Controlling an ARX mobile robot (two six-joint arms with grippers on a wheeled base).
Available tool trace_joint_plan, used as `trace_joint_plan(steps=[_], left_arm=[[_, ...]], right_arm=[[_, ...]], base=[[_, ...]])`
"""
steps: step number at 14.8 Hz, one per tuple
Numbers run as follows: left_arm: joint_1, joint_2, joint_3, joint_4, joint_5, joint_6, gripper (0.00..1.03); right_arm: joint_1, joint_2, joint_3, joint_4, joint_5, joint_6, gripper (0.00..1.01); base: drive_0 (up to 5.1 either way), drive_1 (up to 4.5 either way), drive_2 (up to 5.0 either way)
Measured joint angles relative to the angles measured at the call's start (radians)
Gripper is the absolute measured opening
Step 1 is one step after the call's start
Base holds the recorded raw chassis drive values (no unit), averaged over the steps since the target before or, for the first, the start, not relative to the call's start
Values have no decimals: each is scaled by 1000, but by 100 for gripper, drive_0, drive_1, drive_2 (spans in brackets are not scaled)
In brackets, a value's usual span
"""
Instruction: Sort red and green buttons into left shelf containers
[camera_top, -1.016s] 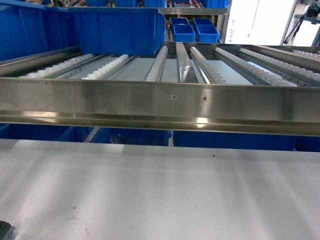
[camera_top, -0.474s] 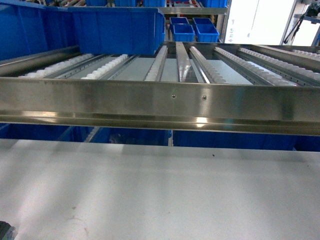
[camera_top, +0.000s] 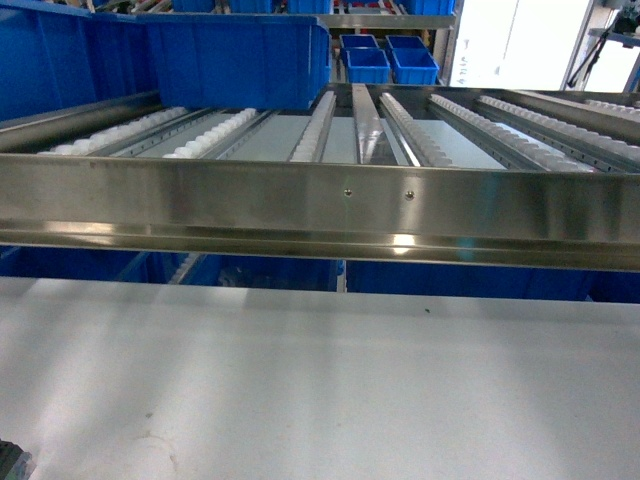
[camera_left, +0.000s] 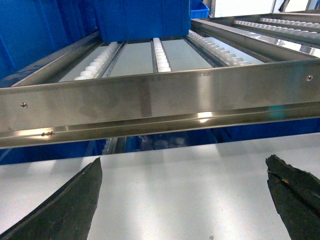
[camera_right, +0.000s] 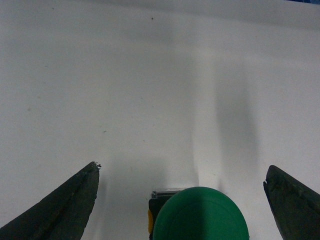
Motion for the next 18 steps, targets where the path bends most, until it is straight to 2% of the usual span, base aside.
trace_joint_plan(steps=[8,11,15,16,18], left_arm=[[-1,0,0,-1,0,0,98],[-1,0,0,0,0,0,98],[-1,0,0,0,0,0,98],[-1,0,0,0,0,0,98],[-1,0,0,0,0,0,98]], right_arm=[[-50,155,-1,75,0,-47,98],[-71,192,7,104,-24,-58,97],[-71,219,22,126,-46,-58,54],[-64,224,19,152,-52,-58,36],[-64,225,10,167,-52,-62,35]], base=[[0,0,0],[0,0,0],[0,0,0],[0,0,0],[0,0,0]])
